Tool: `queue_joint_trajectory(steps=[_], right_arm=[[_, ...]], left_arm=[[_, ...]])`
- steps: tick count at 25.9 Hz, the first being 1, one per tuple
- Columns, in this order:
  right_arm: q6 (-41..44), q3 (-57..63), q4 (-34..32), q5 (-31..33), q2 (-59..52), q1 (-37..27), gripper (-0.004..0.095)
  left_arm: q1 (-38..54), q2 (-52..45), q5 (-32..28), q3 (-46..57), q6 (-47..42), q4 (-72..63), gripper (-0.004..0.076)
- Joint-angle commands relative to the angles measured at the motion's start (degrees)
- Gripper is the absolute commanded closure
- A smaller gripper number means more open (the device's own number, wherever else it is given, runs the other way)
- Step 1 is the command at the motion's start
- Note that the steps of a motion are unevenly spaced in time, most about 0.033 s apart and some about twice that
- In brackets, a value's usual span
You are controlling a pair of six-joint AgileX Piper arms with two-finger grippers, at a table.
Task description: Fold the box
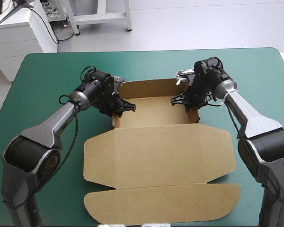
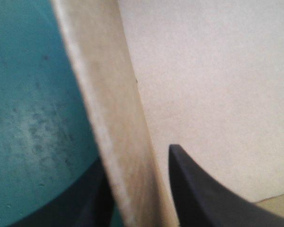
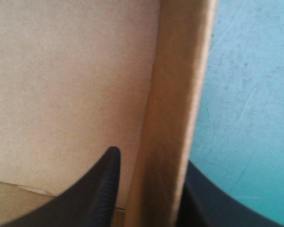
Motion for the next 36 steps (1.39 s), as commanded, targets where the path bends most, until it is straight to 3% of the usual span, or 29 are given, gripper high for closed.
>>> queue_joint_trajectory(steps=[1,4,12,18,22,27,28,30,31,33,36], right_arm=[[0.75,-1.65,0.0,1.08,-3.07,0.04,0.0274],[0.63,-1.65,-0.09,0.56,-3.07,0.04,0.0171],[1.35,-2.1,-0.36,0.34,-3.18,0.0,0.017],[4.0,-7.92,-1.73,1.22,-3.59,-0.09,0.017],[3.88,-10.29,-0.98,1.22,-6.55,-0.09,0.017],[3.45,-10.16,-2.68,1.22,-14.8,-0.09,0.017],[3.3,-10.01,-2.68,1.22,-16.09,-0.09,0.017],[3.22,-9.91,-2.68,1.22,-20.3,-0.09,0.017],[3.22,-9.44,-2.68,1.22,-22.68,-0.09,0.017],[1.47,-6.92,-2.68,1.22,-25.98,-0.09,0.017],[1.47,0.2,-3.05,1.22,-28.96,-0.09,0.017]], left_arm=[[-0.39,-2.92,-0.14,-1.84,0.69,-0.36,0.0213],[-0.39,-2.54,0.35,-1.84,0.69,-0.36,0.0157],[-0.39,-2.51,2.08,-4.98,0.69,2.51,0.0158],[-0.39,-2.51,8.32,-17.21,0.69,5.38,0.0158],[-0.39,-3.94,9.63,-25.12,1.06,3.11,0.0158],[-0.39,-10.5,9.63,-26.93,4.95,2.47,0.0172],[-0.39,-12.12,9.63,-26.93,5.26,2.37,0.0199],[-0.39,-17.01,9.63,-26.93,8.04,1.95,0.0389],[-0.39,-20.41,9.63,-26.93,8.57,1.95,0.0567],[-0.39,-24.87,9.63,-26.93,10.93,1.95,0.0726],[-0.39,-32.01,9.63,-24.01,12.51,1.95,0.0732]])
